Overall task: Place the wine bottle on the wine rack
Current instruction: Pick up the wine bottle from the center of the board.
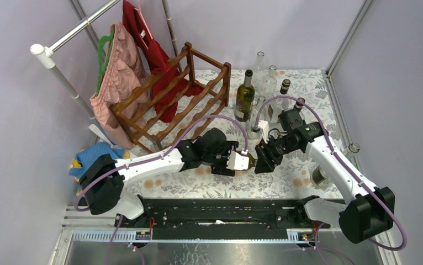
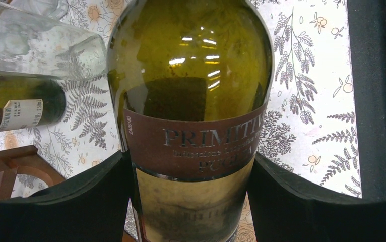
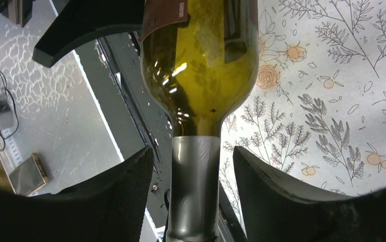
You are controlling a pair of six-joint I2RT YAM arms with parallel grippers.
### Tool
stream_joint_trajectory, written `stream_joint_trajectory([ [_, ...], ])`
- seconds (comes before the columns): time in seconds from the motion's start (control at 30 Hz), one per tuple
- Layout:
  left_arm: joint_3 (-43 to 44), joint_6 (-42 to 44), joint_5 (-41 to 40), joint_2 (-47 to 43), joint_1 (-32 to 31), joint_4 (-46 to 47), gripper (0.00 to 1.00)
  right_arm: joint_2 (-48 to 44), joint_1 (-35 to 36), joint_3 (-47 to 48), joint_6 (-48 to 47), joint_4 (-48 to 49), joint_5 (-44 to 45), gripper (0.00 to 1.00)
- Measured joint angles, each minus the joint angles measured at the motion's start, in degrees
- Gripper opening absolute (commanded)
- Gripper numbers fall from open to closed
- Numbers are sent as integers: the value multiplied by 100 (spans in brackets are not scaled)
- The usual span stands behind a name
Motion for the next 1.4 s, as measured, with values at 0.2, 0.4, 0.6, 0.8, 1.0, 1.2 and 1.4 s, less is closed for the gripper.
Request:
stream_joint_trajectory([
  [0.2, 50, -2, 4, -42, 0, -55, 0, 2, 7, -55, 323, 234, -33, 58],
  [0.4, 50, -2, 7, -46, 0, -63, 0, 2, 7, -109, 505, 317, -52, 39],
  [0.6, 52, -17, 7, -50, 0, -70, 0, 2, 9, -111, 610, 323, -68, 9],
  [0.8, 59, -70, 15, -66, 0, -122, 5, 2, 9, -111, 649, 326, -160, 0],
  [1.0, 144, -269, 24, -94, 0, -278, 53, 2, 4, -15, 800, 304, -240, 0],
  [1.2, 144, -442, -17, -269, 7, -413, 45, 37, -15, 63, 1137, 374, -468, 0],
  [1.4, 212, -498, 15, -232, 7, -570, 0, 74, -22, 63, 1327, 391, -533, 13],
])
